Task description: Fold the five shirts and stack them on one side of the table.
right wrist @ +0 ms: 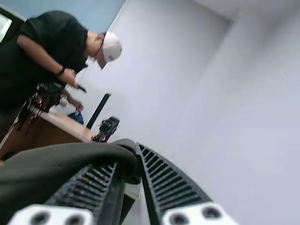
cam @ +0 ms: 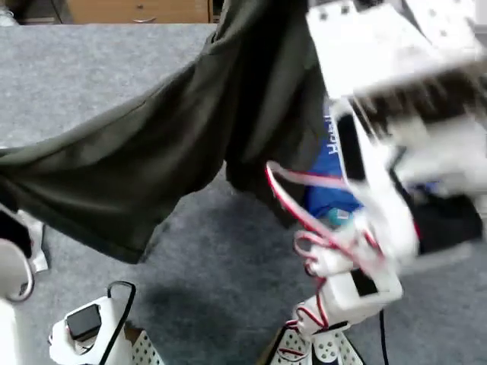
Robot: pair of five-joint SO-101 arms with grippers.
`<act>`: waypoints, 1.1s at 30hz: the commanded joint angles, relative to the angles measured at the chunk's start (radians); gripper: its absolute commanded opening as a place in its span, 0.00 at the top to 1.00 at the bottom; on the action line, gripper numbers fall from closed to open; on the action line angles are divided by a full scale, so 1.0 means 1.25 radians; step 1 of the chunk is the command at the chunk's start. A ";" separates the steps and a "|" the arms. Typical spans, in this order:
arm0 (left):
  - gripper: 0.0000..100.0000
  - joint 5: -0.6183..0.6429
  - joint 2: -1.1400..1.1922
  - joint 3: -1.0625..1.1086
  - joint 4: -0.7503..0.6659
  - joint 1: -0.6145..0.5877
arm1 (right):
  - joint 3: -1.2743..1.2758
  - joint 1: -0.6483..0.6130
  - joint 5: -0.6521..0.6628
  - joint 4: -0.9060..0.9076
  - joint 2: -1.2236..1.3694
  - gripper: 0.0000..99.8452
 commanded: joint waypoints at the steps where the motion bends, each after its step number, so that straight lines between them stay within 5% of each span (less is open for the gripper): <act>1: 0.98 0.007 -0.003 -0.033 -0.014 -0.025 | -0.020 -0.012 -0.001 0.038 -0.079 1.00; 21: 0.98 0.047 -0.149 -0.020 0.001 -0.026 | -0.020 -0.075 0.099 0.169 -0.250 1.00; 33: 0.98 0.022 -0.290 0.323 -0.065 -0.026 | 0.088 -0.077 0.123 0.174 -0.246 1.00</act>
